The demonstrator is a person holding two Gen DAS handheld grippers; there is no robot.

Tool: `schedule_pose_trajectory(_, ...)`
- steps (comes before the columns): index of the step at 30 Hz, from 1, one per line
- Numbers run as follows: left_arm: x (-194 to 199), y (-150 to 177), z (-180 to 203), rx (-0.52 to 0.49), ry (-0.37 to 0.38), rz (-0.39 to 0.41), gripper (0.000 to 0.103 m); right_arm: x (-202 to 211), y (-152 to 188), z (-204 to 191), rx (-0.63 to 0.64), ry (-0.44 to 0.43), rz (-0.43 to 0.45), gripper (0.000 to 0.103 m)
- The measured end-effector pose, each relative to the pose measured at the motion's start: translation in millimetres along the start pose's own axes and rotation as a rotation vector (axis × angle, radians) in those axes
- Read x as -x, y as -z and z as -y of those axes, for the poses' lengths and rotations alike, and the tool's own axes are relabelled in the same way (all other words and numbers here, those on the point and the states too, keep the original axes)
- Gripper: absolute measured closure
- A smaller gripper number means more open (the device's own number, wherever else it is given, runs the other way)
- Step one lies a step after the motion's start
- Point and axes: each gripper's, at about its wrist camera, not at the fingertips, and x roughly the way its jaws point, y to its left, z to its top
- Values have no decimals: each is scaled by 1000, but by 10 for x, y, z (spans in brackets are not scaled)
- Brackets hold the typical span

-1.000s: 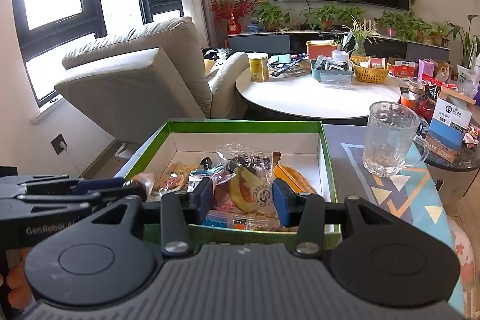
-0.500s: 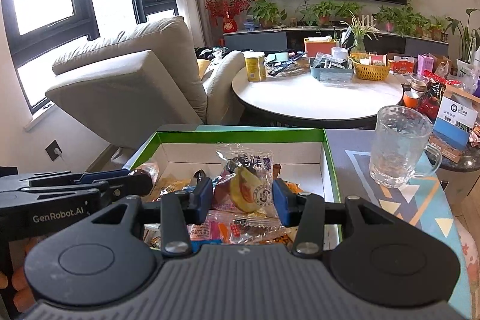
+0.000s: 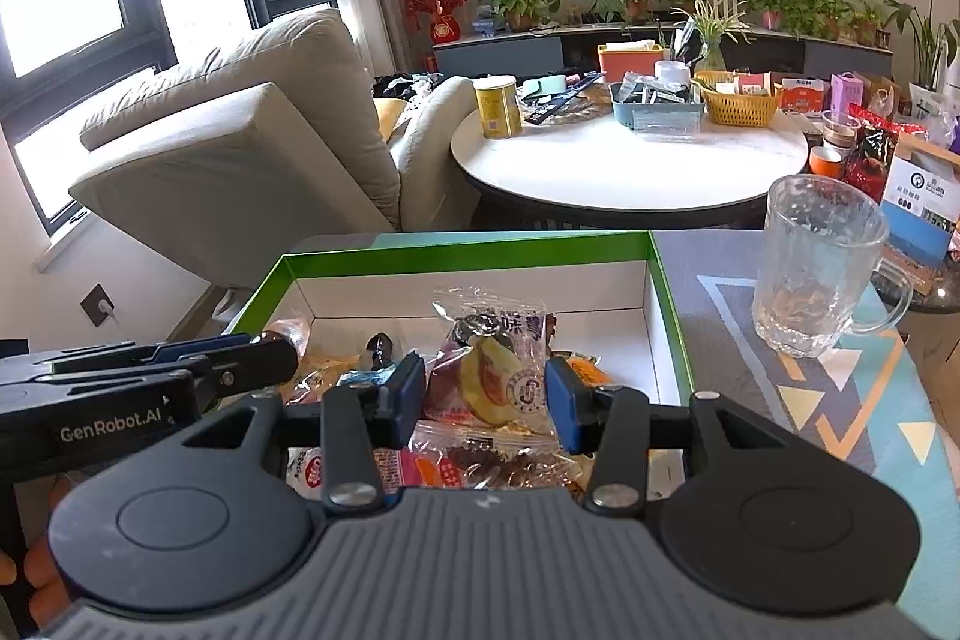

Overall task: Organize snacks
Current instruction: 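Open both tools to drop the snacks into the box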

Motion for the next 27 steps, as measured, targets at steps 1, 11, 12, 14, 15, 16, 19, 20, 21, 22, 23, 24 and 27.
schedule_pose_trajectory(1, -17, 0, -8, 1, -1, -4, 74, -7, -4, 3, -3, 0, 0, 56)
schedule_pose_trajectory(11, -129, 56, -8, -4, -56, -82, 61, -50, 46, 47, -46, 31, 21, 55)
schedule_pose_trajectory(12, -121, 55, -12, -3, -54, -80, 61, -39, 51, 56, -56, 29, 21, 55)
schedule_pose_trajectory(14, -97, 54, -23, 3, -53, -79, 61, -17, 48, 73, -64, 26, 22, 55)
schedule_pose_trajectory(15, -88, 50, -28, 7, -55, -78, 61, -7, 44, 73, -63, 27, 21, 55)
schedule_pose_trajectory(16, -72, 49, -33, 10, -57, -76, 61, 14, 47, 72, -61, 29, 22, 55)
schedule_pose_trajectory(19, -26, 54, -48, 18, -62, -71, 61, 48, 60, 74, -60, 30, 23, 55)
schedule_pose_trajectory(20, -10, 56, -54, 20, -63, -70, 61, 45, 58, 76, -61, 30, 23, 55)
schedule_pose_trajectory(21, 11, 60, -61, 24, -65, -68, 61, 60, 62, 73, -62, 30, 23, 55)
schedule_pose_trajectory(22, 35, 65, -70, 30, -67, -66, 61, 80, 72, 72, -62, 31, 23, 55)
schedule_pose_trajectory(23, 57, 70, -77, 35, -68, -65, 61, 102, 82, 71, -61, 32, 22, 55)
schedule_pose_trajectory(24, 67, 70, -77, 38, -68, -65, 61, 119, 91, 73, -60, 33, 22, 55)
schedule_pose_trajectory(27, 133, 103, -60, 34, -68, -64, 61, 189, 123, 66, -59, 34, 24, 55)
